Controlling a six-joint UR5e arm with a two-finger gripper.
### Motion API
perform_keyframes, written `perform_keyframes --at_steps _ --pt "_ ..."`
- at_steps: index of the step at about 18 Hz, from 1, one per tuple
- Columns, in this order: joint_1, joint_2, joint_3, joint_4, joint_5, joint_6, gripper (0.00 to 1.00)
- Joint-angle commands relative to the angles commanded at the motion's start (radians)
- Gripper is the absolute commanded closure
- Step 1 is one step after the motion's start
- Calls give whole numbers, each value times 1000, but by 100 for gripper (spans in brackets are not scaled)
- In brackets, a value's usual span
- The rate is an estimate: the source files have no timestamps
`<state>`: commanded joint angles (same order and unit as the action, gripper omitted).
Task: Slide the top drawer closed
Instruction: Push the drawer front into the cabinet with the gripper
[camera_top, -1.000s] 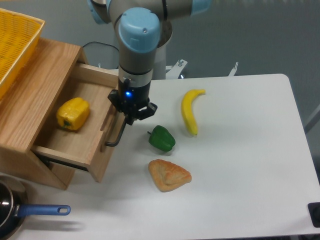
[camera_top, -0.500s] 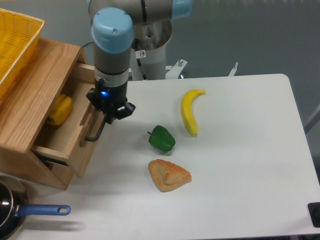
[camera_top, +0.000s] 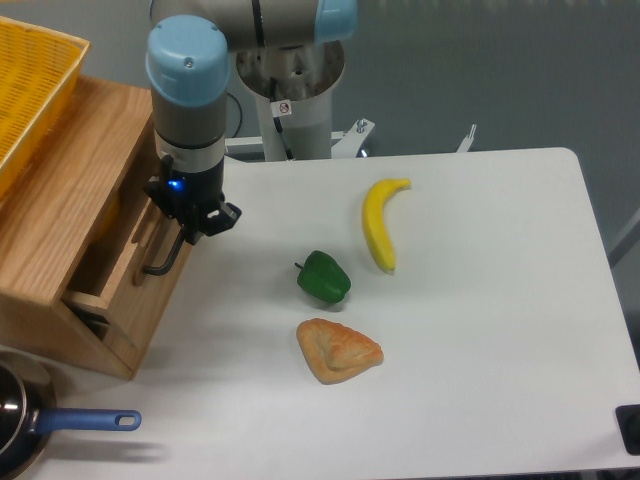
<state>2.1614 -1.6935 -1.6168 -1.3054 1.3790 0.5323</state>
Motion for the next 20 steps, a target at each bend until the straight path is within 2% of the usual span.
perform_keyframes --at_steps 6,14,20 --pt "-2 2 5 -2 -32 -3 86" --pt "-43 2 0 -9 -32 -28 86" --pt "-46 3 -2 -35 -49 -28 86"
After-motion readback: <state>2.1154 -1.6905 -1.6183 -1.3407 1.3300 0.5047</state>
